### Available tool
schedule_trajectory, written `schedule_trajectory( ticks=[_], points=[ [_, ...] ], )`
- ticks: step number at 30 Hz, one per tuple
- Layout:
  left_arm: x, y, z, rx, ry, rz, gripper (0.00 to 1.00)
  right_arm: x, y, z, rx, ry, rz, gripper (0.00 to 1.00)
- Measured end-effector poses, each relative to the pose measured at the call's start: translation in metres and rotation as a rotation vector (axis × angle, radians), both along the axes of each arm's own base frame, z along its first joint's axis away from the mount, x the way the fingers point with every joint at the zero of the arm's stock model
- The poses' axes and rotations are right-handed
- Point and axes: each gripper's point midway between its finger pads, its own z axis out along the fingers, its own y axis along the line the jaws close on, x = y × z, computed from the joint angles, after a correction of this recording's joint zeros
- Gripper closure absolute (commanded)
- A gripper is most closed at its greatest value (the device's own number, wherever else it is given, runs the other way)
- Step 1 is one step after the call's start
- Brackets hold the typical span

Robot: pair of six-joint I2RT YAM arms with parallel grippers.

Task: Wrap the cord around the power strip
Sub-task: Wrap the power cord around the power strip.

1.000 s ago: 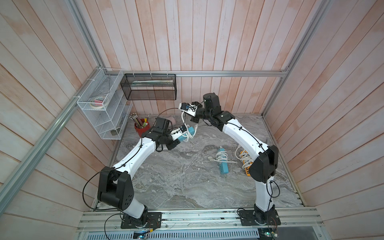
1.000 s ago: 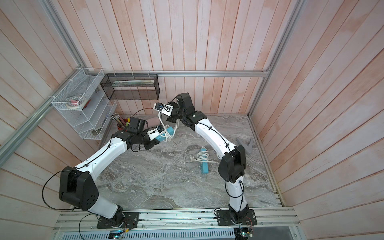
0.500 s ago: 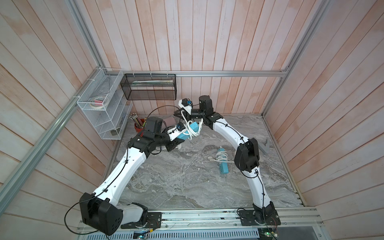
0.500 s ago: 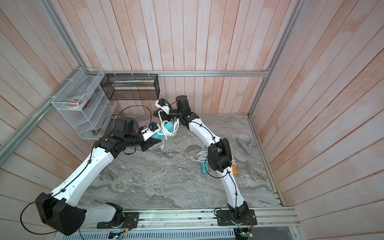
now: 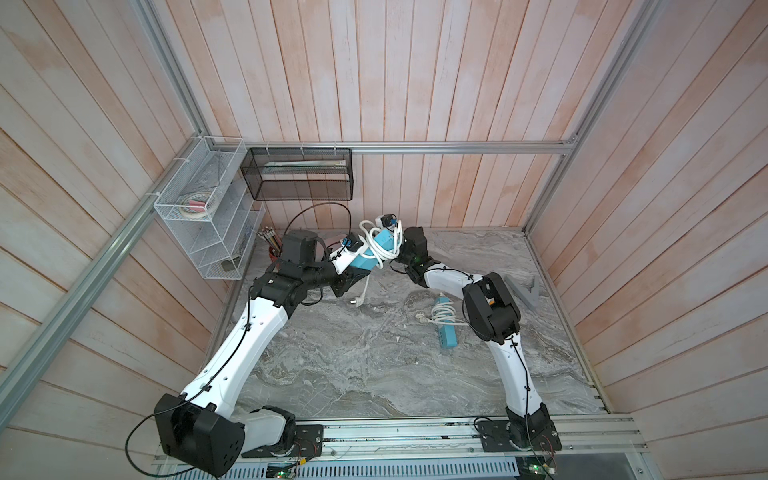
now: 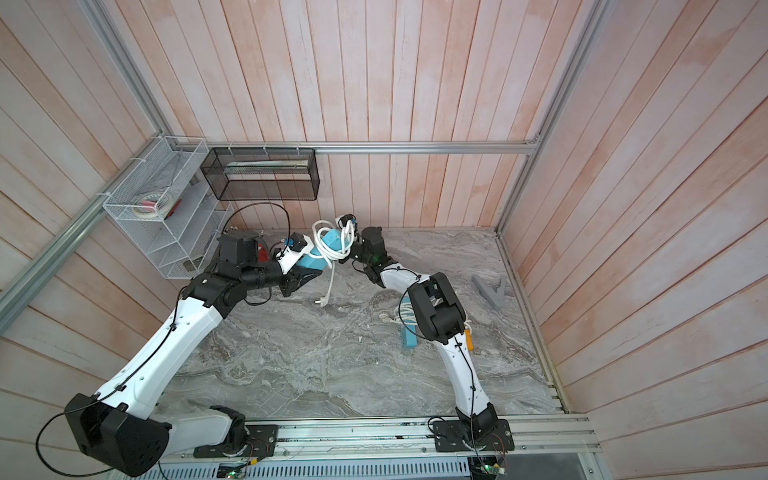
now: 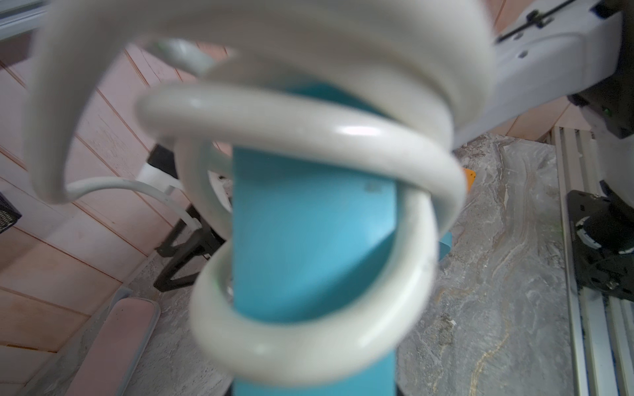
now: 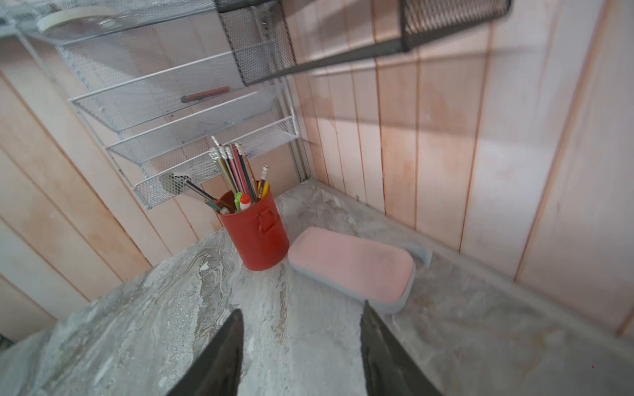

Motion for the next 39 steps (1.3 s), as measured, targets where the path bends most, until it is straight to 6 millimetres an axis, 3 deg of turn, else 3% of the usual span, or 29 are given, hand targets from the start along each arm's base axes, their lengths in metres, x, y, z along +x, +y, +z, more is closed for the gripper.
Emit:
schedule_trajectory(
  ticks=[4,8,10,12,14,19,24,30,35,37,39],
  points=[
    [0.006,0.002,0.001,-0.026,0.021,0.028,1.00,-0.005,-0.014,-0.046,-0.006,0.117,-0.087,0.33],
    [0.012,0.002,0.000,-0.044,0.049,0.044,1.00,-0.009,-0.018,-0.058,0.019,0.153,-0.140,0.38],
    [0.014,0.001,0.000,-0.054,0.062,0.049,1.00,-0.009,-0.016,-0.056,0.030,0.155,-0.156,0.50],
    [0.016,0.001,-0.001,-0.062,0.074,0.058,1.00,-0.007,-0.013,-0.051,0.045,0.152,-0.172,0.71],
    [0.019,0.003,0.000,-0.072,0.080,0.078,1.00,-0.006,-0.011,-0.046,0.058,0.151,-0.182,0.85],
    [0.051,0.033,0.009,-0.119,0.119,0.224,1.00,-0.015,-0.008,-0.043,0.028,0.131,-0.193,1.00],
    [0.105,0.079,0.016,-0.118,0.126,0.421,1.00,-0.061,-0.002,-0.033,-0.073,0.075,-0.157,1.00],
    [0.145,0.133,0.002,-0.021,0.106,0.669,1.00,-0.114,0.005,-0.011,-0.272,-0.125,-0.180,1.00],
    [0.164,0.157,-0.022,0.110,0.090,0.780,1.00,-0.165,0.015,-0.009,-0.439,-0.323,-0.161,1.00],
    [0.165,0.157,-0.040,0.172,0.100,0.781,1.00,-0.169,0.009,-0.003,-0.482,-0.377,-0.167,1.00],
    [0.160,0.156,-0.062,0.224,0.125,0.769,1.00,-0.160,-0.003,0.011,-0.515,-0.425,-0.198,1.00]
  ],
)
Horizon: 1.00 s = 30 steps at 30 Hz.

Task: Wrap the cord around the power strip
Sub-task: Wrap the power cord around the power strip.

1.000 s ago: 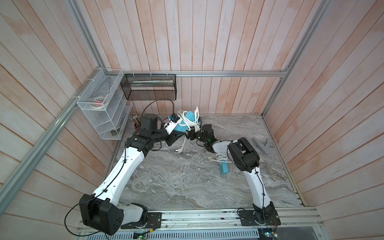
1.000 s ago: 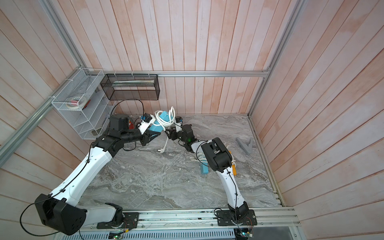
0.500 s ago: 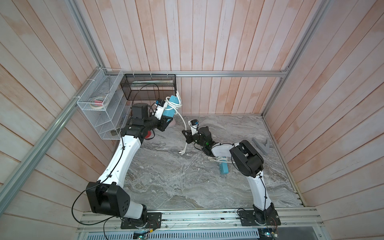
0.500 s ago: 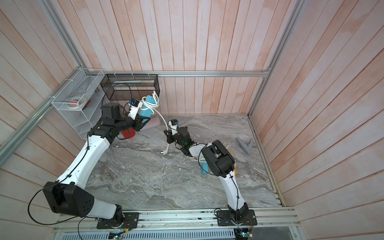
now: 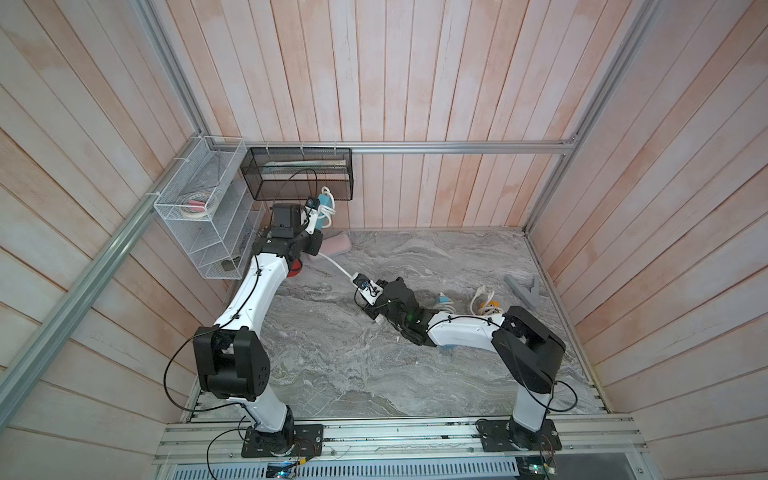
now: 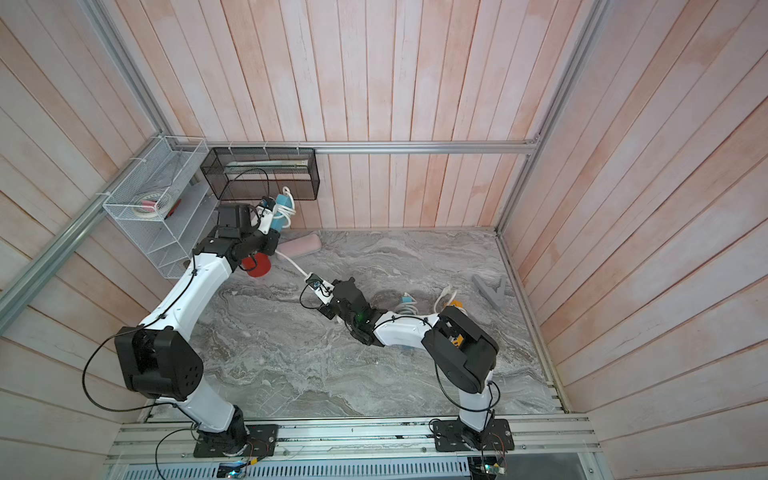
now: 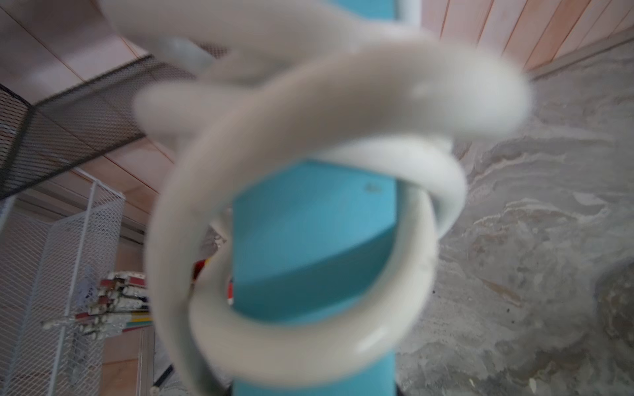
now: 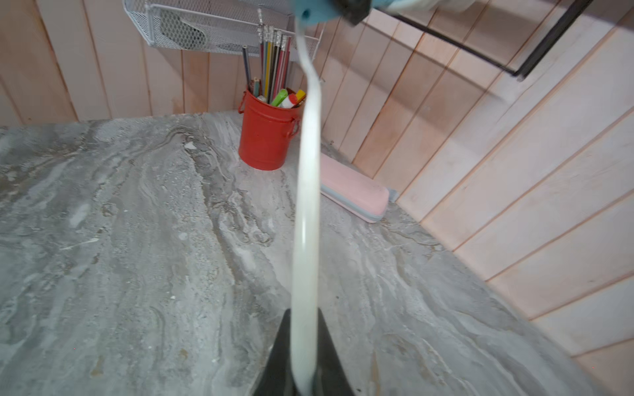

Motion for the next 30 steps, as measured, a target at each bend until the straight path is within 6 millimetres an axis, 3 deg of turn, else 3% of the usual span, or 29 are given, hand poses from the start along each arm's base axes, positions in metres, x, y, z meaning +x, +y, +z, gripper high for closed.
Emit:
schedule_trajectory(
  ticks=[3,6,14,18,23,27,30],
  points=[
    [-0.011,0.004,-0.026,0.004,0.062,-0.003,1.00,0.018,-0.020,0.018,-0.039,-0.075,-0.047,1.00],
    [-0.018,0.010,-0.032,-0.060,0.090,-0.003,1.00,0.028,-0.031,0.019,-0.077,-0.103,-0.068,1.00],
    [-0.036,0.025,0.039,-0.419,-0.025,-0.031,1.00,0.038,-0.042,-0.008,-0.141,-0.081,-0.087,1.00],
    [-0.048,0.017,0.053,-0.570,-0.028,-0.090,1.00,0.057,-0.061,-0.009,-0.143,-0.078,-0.134,1.00],
    [-0.048,0.026,0.038,-0.529,0.007,-0.041,1.00,0.060,-0.070,0.003,-0.148,-0.109,-0.147,1.00],
    [-0.047,0.030,0.014,-0.401,0.047,0.006,1.00,0.051,-0.071,0.033,-0.147,-0.180,-0.127,1.00],
    [-0.043,0.020,-0.003,-0.277,0.074,-0.001,1.00,0.038,-0.073,0.058,-0.141,-0.232,-0.088,1.00]
  ],
)
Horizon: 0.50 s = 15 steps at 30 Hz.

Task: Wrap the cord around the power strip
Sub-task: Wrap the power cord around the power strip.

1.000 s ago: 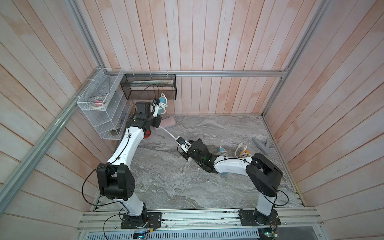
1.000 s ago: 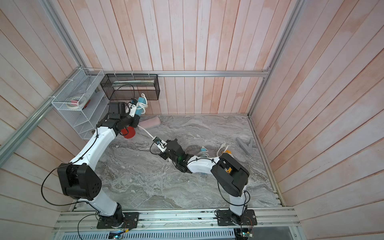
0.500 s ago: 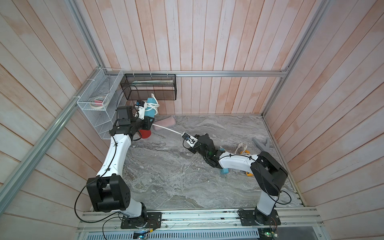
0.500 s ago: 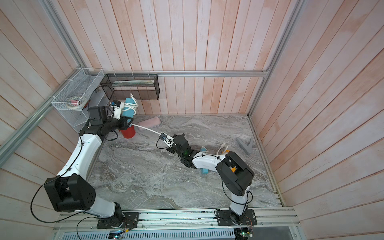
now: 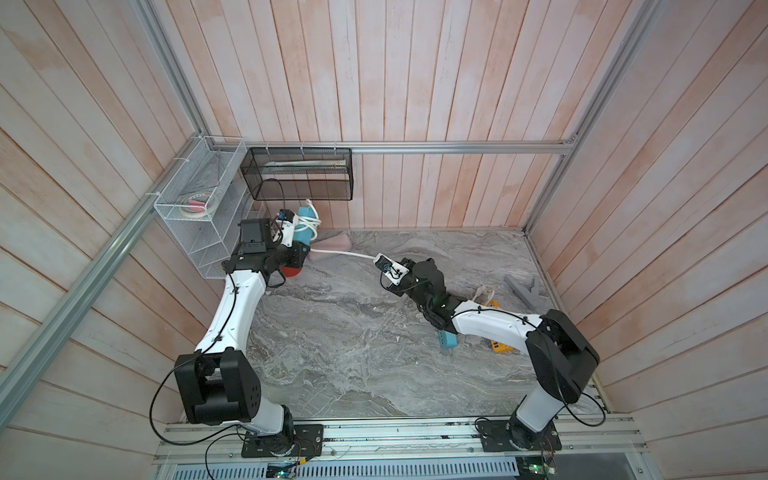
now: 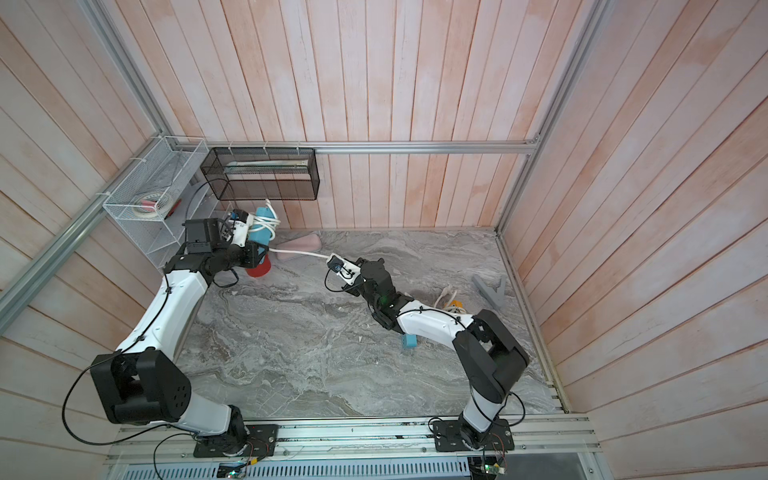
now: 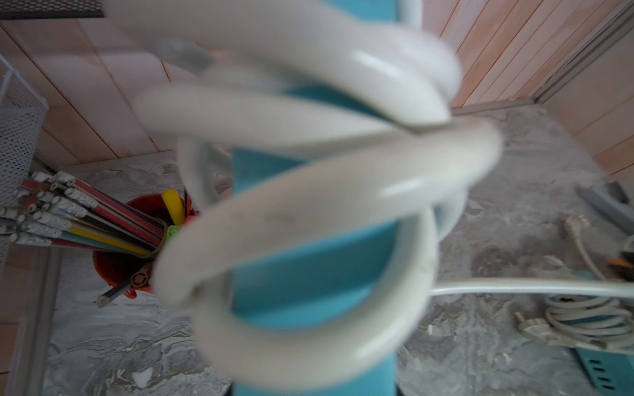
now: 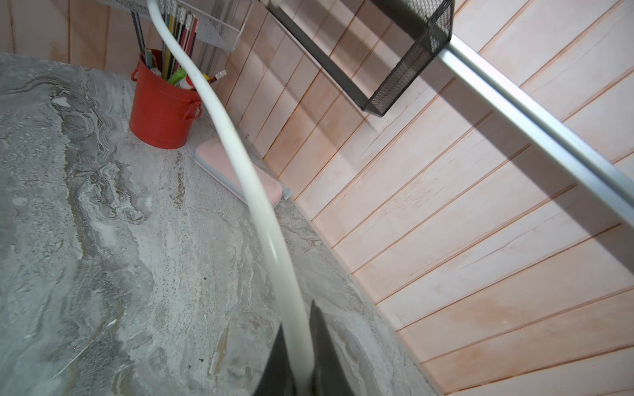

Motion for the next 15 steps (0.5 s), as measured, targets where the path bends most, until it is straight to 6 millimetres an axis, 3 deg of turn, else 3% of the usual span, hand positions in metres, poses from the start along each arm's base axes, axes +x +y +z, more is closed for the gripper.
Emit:
schedule_trajectory(
  ticks=[5,8,12,15],
  points=[
    [0.005,-0.033,-0.031,0.161,0.035,-0.105,1.00,-0.014,0.006,0.044,0.014,-0.061,0.085,1.00],
    [-0.002,-0.067,-0.042,0.240,0.034,-0.241,1.00,-0.011,0.013,0.074,0.040,-0.086,0.128,1.00],
    [-0.033,-0.133,-0.054,0.316,-0.002,-0.525,1.00,0.010,0.011,0.123,0.079,-0.129,0.151,1.00],
    [-0.070,-0.178,-0.063,0.279,-0.001,-0.730,1.00,0.031,0.010,0.132,0.051,-0.111,0.170,1.00]
  ],
)
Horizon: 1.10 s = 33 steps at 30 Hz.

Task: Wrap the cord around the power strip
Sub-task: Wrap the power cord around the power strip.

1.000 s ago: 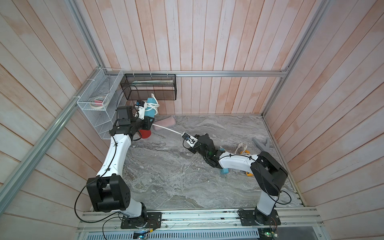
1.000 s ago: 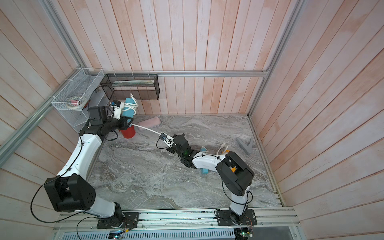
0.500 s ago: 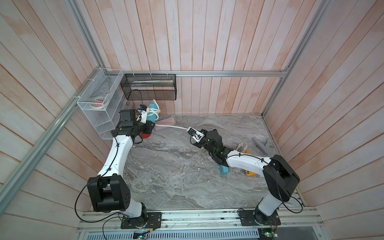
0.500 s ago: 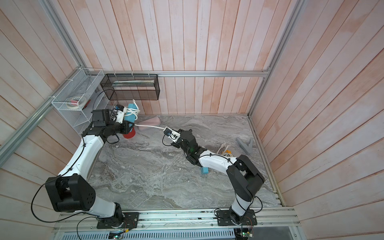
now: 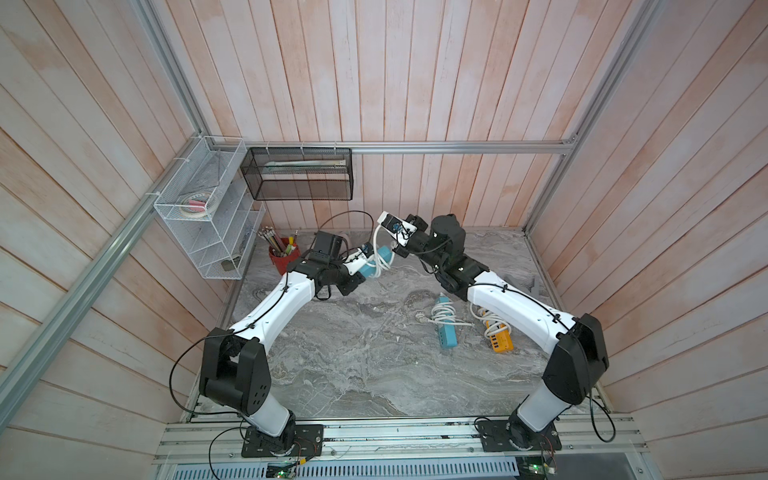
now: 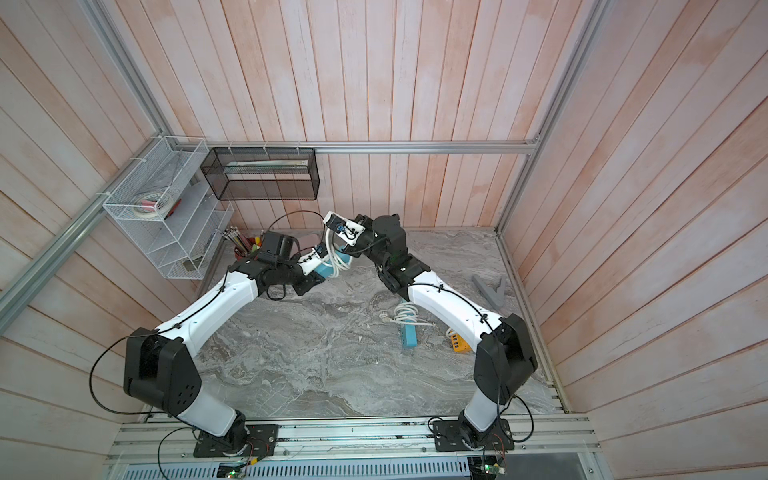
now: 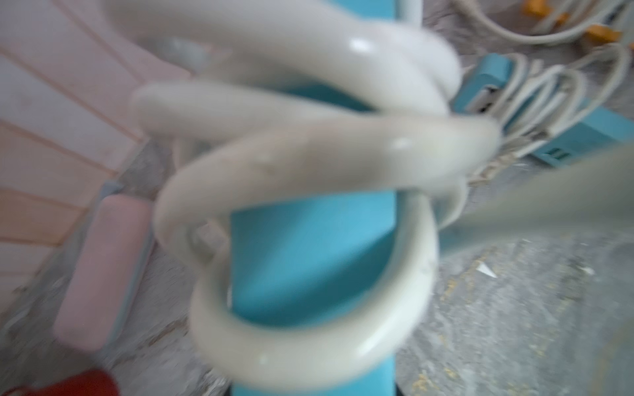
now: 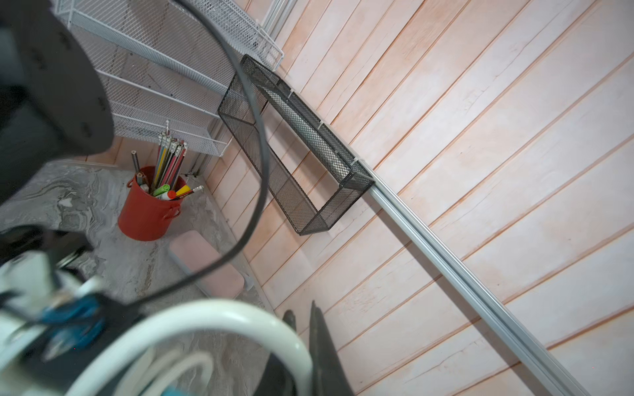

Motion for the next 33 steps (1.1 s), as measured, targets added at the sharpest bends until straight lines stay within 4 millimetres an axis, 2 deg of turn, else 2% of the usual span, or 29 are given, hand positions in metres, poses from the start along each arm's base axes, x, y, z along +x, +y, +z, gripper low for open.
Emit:
schedule_trajectory(
  ticks=[3,7,10,13,17,23,27,30,33],
  points=[
    [-0.021,-0.023,0.009,-0.049,0.010,-0.105,1.00,0.021,0.007,-0.017,-0.062,0.067,0.034,1.00],
    [-0.040,-0.033,0.021,-0.092,0.023,-0.167,1.00,0.040,0.013,-0.048,-0.112,0.197,0.128,1.00],
    [-0.054,-0.044,0.035,-0.146,0.027,-0.221,1.00,0.047,0.016,-0.068,-0.128,0.311,0.226,1.00],
    [-0.063,-0.048,0.049,-0.189,0.015,-0.253,1.00,0.039,0.027,-0.084,-0.100,0.432,0.356,1.00],
    [-0.074,-0.043,0.065,-0.257,0.016,-0.257,1.00,0.023,0.033,-0.102,-0.022,0.559,0.467,0.85],
    [-0.084,-0.040,0.082,-0.339,0.016,-0.256,1.00,0.016,0.023,-0.147,0.140,0.713,0.456,0.72],
    [-0.079,-0.043,0.091,-0.376,-0.010,-0.240,1.00,0.024,0.016,-0.161,0.256,0.767,0.391,0.68],
    [-0.073,-0.041,0.096,-0.400,-0.027,-0.212,1.00,0.025,0.013,-0.163,0.337,0.775,0.359,0.72],
    [-0.065,-0.039,0.103,-0.416,-0.050,-0.182,1.00,0.020,0.013,-0.165,0.392,0.789,0.360,0.90]
  ],
)
